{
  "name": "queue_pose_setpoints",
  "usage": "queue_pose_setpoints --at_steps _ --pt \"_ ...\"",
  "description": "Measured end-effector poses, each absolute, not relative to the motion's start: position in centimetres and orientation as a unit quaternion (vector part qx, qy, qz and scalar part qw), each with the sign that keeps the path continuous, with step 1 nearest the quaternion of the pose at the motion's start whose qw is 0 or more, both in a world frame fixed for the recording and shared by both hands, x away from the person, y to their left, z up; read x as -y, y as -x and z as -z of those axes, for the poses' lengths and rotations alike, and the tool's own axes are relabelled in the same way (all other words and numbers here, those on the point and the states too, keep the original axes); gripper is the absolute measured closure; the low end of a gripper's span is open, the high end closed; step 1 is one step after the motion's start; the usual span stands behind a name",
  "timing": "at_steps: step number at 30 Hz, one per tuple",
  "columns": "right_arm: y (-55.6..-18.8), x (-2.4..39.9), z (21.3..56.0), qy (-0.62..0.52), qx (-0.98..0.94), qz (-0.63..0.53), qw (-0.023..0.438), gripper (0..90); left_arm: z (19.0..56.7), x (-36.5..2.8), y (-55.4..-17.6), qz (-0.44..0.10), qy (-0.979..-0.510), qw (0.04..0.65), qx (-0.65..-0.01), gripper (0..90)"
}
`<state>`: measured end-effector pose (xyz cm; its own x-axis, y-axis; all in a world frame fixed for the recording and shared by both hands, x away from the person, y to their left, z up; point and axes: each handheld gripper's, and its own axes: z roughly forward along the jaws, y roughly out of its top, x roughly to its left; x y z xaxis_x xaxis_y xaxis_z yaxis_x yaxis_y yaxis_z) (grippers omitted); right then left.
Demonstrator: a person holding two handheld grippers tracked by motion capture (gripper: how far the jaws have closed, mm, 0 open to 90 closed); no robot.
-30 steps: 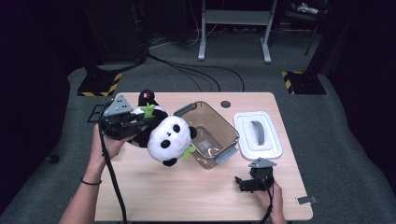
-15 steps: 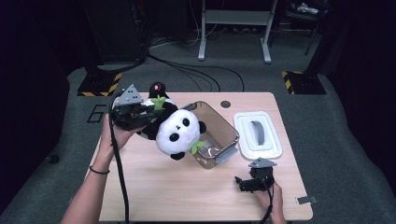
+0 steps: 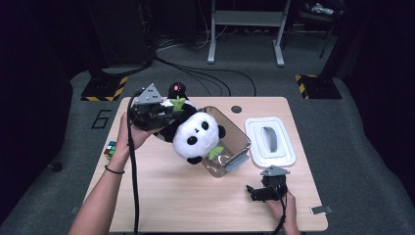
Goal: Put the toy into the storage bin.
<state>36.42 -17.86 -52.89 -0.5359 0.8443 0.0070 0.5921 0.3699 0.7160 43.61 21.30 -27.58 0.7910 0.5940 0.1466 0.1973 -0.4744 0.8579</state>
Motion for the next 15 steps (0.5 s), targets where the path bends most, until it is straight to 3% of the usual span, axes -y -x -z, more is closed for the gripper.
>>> queue_pose_setpoints --at_steps 15 --pt "-36.4 17.8 52.9 -0.447 -0.806 -0.343 0.183 1.7 28.2 -18.7 -45.6 -0.201 -0.839 0.455 -0.22 76.4"
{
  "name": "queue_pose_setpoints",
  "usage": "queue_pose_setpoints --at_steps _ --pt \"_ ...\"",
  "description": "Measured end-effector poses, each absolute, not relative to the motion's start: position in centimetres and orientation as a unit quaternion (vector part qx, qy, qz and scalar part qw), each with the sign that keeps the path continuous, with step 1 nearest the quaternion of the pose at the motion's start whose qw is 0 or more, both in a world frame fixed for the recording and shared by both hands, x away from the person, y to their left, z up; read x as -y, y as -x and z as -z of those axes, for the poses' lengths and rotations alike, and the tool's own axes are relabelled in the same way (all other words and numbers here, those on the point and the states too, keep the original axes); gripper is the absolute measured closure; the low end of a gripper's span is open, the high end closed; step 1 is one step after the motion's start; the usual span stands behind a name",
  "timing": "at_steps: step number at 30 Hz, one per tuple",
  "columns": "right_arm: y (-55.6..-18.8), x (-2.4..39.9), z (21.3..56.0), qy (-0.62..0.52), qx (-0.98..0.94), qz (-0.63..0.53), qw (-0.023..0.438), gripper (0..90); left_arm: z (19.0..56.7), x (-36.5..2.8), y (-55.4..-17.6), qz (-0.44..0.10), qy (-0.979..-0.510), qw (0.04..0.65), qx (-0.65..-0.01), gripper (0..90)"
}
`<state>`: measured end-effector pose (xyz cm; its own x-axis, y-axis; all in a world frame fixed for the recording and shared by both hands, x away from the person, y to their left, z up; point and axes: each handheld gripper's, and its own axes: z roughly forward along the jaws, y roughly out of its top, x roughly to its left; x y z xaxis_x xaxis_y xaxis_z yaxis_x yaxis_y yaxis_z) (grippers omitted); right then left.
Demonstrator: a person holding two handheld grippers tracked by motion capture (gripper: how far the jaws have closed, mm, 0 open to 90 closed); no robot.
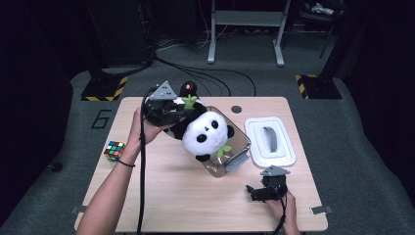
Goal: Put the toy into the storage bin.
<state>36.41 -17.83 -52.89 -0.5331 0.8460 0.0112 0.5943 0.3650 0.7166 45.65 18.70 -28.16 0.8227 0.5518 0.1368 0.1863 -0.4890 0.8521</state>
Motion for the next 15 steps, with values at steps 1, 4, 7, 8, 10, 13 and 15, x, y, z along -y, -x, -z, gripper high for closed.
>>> queue_pose_setpoints --at_steps 1,4,7,8,10,13,15 --pt "-36.4 17.8 52.9 -0.447 -0.806 -0.343 0.184 1.7 28.2 -18.5 -45.8 -0.199 -0.841 0.454 -0.218 76.4" --pt "-36.4 17.8 52.9 -0.447 -0.805 -0.343 0.183 1.7 28.4 -18.0 -46.3 -0.191 -0.842 0.456 -0.217 76.3" --pt "-36.4 17.9 52.9 -0.446 -0.806 -0.343 0.183 1.7 28.8 -17.4 -47.0 -0.183 -0.845 0.455 -0.212 76.3" --pt "-36.4 17.9 52.9 -0.446 -0.806 -0.343 0.183 1.7 28.9 -17.2 -47.2 -0.18 -0.844 0.457 -0.213 76.3" --pt "-36.4 17.9 52.9 -0.446 -0.806 -0.343 0.183 1.7 29.0 -17.2 -47.4 -0.178 -0.847 0.456 -0.209 76.3" --pt "-36.4 17.9 52.9 -0.445 -0.806 -0.343 0.184 1.7 29.4 -16.8 -47.9 -0.172 -0.846 0.46 -0.209 76.3" --pt "-36.4 17.9 52.9 -0.445 -0.806 -0.343 0.184 1.7 29.6 -16.5 -48.2 -0.17 -0.846 0.46 -0.208 76.3"
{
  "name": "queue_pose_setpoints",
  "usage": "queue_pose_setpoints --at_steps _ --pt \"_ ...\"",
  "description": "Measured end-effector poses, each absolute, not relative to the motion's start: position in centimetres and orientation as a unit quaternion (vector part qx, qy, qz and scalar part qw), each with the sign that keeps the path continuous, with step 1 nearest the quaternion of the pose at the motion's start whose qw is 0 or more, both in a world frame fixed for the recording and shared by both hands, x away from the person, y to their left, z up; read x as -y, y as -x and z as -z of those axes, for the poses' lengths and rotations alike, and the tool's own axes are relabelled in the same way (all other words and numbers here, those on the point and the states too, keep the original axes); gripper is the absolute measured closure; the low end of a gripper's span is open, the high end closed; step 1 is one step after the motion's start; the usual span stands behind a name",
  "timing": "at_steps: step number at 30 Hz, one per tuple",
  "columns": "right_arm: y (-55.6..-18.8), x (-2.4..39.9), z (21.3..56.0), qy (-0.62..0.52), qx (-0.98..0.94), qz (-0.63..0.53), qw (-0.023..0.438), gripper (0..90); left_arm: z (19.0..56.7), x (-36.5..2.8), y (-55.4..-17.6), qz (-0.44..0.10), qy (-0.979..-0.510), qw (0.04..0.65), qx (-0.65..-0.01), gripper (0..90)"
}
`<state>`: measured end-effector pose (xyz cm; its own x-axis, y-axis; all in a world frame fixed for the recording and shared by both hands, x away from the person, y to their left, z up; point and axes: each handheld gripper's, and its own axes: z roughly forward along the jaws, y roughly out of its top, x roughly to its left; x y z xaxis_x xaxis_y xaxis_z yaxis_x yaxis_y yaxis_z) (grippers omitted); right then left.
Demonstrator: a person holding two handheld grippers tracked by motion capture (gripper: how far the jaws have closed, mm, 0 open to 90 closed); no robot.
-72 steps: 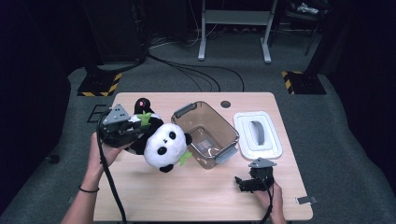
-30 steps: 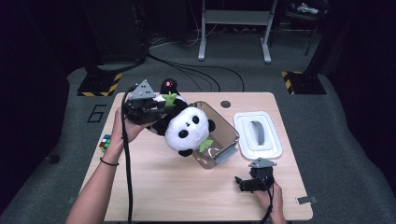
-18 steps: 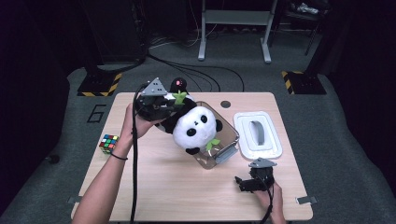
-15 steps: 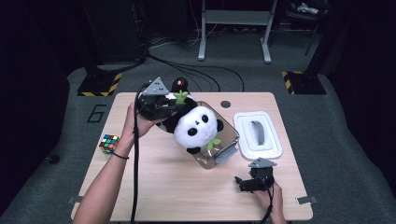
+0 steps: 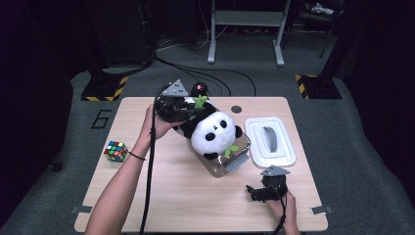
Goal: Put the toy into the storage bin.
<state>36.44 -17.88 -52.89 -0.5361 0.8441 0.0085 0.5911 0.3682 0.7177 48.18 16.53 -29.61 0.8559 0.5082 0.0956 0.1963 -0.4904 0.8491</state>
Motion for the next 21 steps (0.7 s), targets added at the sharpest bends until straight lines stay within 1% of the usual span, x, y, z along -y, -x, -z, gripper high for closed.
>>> queue_pose_setpoints --at_steps 10,21 --pt "-36.4 17.9 52.9 -0.445 -0.806 -0.344 0.185 1.8 31.4 -15.1 -50.2 -0.132 -0.85 0.467 -0.206 76.2" --pt "-36.4 17.9 52.9 -0.445 -0.806 -0.344 0.186 1.9 33.3 -14.0 -51.5 -0.113 -0.856 0.458 -0.211 76.0"
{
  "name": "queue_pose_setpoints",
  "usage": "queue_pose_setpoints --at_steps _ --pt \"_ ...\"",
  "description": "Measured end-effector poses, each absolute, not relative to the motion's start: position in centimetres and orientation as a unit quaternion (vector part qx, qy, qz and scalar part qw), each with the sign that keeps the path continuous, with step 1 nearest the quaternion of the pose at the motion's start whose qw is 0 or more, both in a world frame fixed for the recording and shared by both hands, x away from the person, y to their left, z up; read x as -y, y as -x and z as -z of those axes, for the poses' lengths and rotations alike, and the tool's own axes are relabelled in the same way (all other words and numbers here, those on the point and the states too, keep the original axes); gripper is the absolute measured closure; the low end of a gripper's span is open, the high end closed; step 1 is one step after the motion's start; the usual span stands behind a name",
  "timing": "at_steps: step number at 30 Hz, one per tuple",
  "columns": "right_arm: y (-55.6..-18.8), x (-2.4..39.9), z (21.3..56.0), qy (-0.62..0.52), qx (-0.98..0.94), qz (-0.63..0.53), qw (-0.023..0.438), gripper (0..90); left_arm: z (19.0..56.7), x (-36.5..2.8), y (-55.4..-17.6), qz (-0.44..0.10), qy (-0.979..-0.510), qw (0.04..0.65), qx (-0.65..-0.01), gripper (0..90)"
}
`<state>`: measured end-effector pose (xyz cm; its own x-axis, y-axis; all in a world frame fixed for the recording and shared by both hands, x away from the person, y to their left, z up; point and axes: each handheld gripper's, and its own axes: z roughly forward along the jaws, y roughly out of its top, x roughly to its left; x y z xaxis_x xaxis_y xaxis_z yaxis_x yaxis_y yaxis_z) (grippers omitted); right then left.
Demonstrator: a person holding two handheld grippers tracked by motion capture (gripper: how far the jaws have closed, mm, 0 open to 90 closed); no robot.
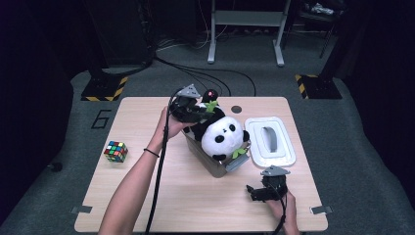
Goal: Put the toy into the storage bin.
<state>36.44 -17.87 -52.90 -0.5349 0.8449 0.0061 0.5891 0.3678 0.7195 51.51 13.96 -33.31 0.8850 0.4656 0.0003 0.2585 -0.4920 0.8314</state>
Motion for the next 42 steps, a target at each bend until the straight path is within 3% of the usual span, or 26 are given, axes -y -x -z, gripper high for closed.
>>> queue_pose_setpoints --at_steps 17,27,29,35,42 --pt "-36.4 17.9 52.9 -0.445 -0.806 -0.344 0.186 1.9 35.4 -12.7 -52.6 -0.087 -0.868 0.431 -0.229 71.6" --pt "-36.4 17.9 52.9 -0.445 -0.806 -0.343 0.185 1.9 34.6 -13.5 -52.2 -0.093 -0.855 0.44 -0.259 25.0" --pt "-36.4 17.9 52.9 -0.445 -0.806 -0.343 0.186 1.9 34.6 -13.4 -52.1 -0.099 -0.854 0.44 -0.26 21.0" --pt "-36.4 17.9 52.9 -0.445 -0.806 -0.343 0.186 1.9 35.2 -12.7 -52.5 -0.109 -0.852 0.433 -0.273 21.1" --pt "-36.4 17.8 52.9 -0.446 -0.806 -0.343 0.186 1.9 36.6 -11.6 -53.3 -0.081 -0.864 0.415 -0.275 25.6"
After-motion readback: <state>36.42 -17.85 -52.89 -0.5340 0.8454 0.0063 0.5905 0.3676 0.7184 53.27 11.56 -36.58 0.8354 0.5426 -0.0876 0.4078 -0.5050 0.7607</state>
